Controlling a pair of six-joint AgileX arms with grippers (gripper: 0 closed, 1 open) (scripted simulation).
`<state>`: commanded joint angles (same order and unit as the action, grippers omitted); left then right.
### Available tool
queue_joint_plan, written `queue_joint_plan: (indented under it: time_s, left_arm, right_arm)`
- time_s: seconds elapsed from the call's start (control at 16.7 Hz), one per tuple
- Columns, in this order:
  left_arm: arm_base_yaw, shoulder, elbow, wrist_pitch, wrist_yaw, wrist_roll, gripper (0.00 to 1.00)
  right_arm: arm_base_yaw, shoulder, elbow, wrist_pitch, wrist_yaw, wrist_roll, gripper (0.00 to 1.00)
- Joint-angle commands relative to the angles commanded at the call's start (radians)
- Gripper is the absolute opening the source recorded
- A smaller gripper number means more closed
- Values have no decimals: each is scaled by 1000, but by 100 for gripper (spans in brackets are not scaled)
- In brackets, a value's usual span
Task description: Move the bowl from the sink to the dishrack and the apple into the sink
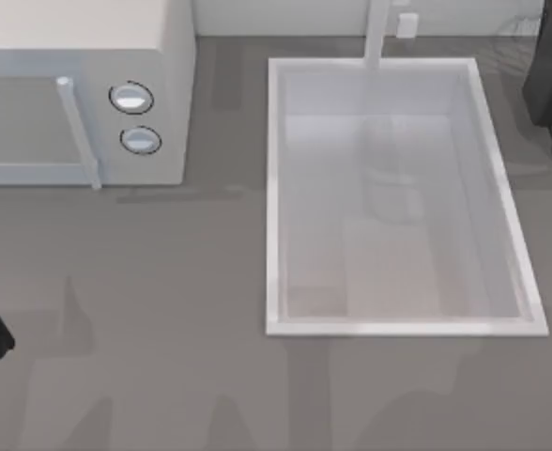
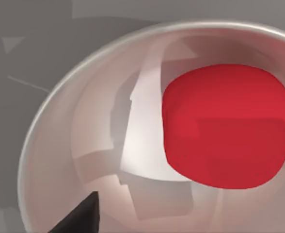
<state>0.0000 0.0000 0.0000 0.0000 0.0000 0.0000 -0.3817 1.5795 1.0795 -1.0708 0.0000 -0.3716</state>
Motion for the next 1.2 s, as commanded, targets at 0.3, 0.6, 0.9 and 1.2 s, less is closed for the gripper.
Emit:
queue_joint_plan:
  time_s: [0.3,0.6,0.9,1.2]
  left_arm:
    - [0,0,0,0,0,0,100]
    - [0,0,0,0,0,0,100]
    - [0,0,0,0,0,0,100]
    - [0,0,0,0,0,0,100]
  right_arm:
    - [7,31,-47,74,2,0,100]
    - [4,144,-179,340,2,6,100]
    - [3,209,-253,462,0,7,100]
    - [3,209,-253,462,0,7,85]
